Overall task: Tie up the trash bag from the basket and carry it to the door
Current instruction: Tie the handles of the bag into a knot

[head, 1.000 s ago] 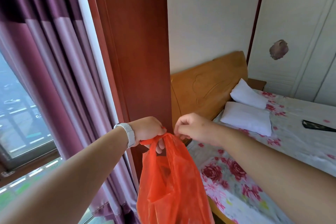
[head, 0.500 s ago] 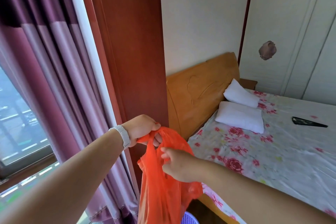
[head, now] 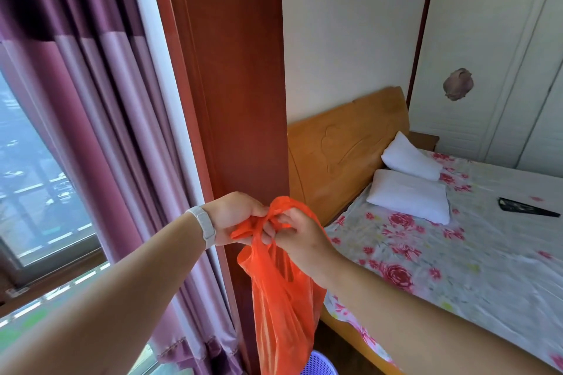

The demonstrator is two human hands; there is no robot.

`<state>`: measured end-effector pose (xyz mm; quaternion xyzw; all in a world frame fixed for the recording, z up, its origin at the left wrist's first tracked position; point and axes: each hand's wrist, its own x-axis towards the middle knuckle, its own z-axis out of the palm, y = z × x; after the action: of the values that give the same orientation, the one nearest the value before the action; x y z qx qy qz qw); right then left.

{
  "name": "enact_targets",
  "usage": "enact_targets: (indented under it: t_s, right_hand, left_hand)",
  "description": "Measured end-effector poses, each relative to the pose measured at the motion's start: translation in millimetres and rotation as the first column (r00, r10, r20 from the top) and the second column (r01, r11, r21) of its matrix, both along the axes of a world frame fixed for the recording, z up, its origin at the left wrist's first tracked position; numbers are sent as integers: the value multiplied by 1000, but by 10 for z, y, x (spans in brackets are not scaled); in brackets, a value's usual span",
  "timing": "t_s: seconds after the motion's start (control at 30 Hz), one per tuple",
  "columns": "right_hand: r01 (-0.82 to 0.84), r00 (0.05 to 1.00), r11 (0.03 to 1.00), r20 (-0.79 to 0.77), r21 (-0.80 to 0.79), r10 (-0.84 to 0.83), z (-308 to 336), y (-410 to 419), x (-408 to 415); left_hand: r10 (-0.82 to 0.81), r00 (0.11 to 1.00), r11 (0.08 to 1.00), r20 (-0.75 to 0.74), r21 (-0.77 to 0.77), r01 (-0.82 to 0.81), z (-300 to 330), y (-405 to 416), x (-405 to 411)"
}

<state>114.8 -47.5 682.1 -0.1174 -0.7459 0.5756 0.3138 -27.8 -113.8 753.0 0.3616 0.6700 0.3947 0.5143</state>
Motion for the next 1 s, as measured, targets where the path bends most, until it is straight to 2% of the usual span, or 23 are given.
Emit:
enact_targets:
  t_s: [0.1,0.27,0.33,0.57,0.67,0.83,0.9,1.0]
  right_hand:
    - [-5,1000,999,17,32,4,30,52,14]
    - [209,960,978,186,22,-210,69,205,84]
    - [245,946,969,212,25,-244,105,257,118]
    - [188,953,974,261,-123,-150,392,462,330]
    - [176,959,970,254,-171,-129,468,489,330]
    - [135,984,929,156,-345,-84,569,476,296]
    - [142,986,905,133,-401,-96,569,476,291]
    - [117,993,864,86,-490,-86,530,464,293]
  left_hand:
    - [-25,999,999,42,29,24,-8,8,-11]
    - [-48,995,994,89,107,38,-15,51,66]
    - [-55,992,991,115,127,40,-9,59,85]
    - [-242,964,965,108,132,228,-81,-12,96]
    - [-257,964,961,61,118,249,-79,-58,107]
    - [-94,985,991,-143,85,107,-113,-126,49]
    - [9,980,992,-199,126,16,-106,-157,38]
    - [153,979,962,-136,248,-116,-102,-161,37]
